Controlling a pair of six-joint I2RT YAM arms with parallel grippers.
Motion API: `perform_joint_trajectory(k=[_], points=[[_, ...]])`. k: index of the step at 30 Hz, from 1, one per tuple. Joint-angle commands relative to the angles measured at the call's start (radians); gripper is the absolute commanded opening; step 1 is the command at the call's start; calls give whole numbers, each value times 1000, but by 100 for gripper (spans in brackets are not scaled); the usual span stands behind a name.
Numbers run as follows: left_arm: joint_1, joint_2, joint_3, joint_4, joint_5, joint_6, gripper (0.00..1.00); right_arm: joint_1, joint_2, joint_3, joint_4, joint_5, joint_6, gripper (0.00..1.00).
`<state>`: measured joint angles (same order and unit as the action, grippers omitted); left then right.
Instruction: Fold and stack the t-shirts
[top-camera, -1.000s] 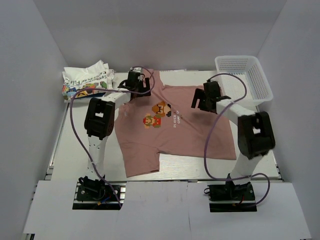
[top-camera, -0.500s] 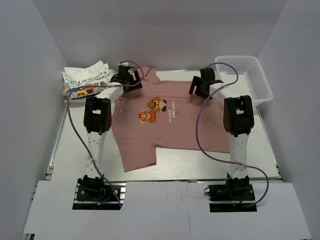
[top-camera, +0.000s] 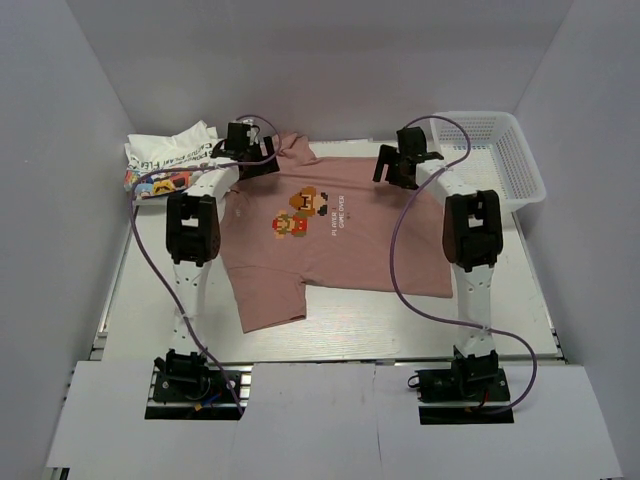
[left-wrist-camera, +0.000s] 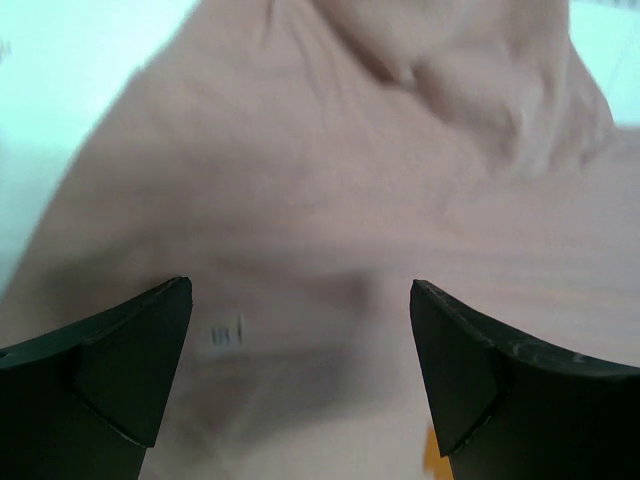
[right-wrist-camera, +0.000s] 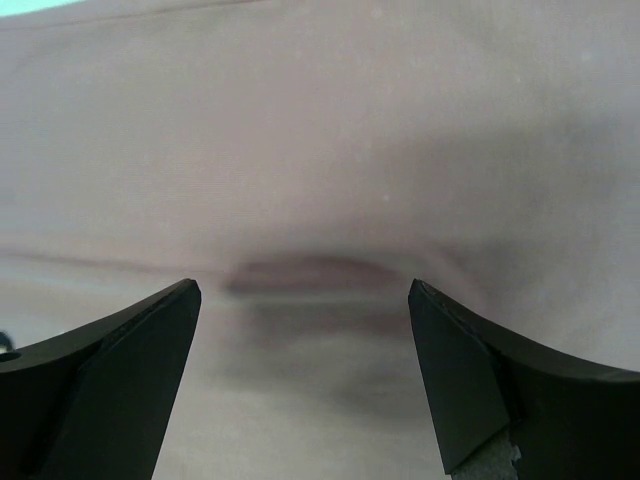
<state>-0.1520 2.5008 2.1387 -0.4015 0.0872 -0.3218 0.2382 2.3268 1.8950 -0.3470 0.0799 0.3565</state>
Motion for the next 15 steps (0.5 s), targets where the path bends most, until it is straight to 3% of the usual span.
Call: perform_joint_trajectory(k=[1,4,5,10,11,15], points=[[-15,-241,-90,-63,36,30,100,30,-192,-40,-4,49,-45,90],[-24,-500,-375,-34,36,-42,100,56,-389,-290,98,63,-28,90],[-24,-570,-551,-5,36,-74,100,64,-511,-416,156,55,-18,90],[-56,-1001,-1076,-14,48,-282,100,70,-780,-839,335,12,133,90],[-57,-1052,-1123,-52,48,-283,100,70,-803,-932,377,12,151,90],[-81,-1290,-1336,-242,-49,-389,100,65,-946,-1034,355,32,206,90]])
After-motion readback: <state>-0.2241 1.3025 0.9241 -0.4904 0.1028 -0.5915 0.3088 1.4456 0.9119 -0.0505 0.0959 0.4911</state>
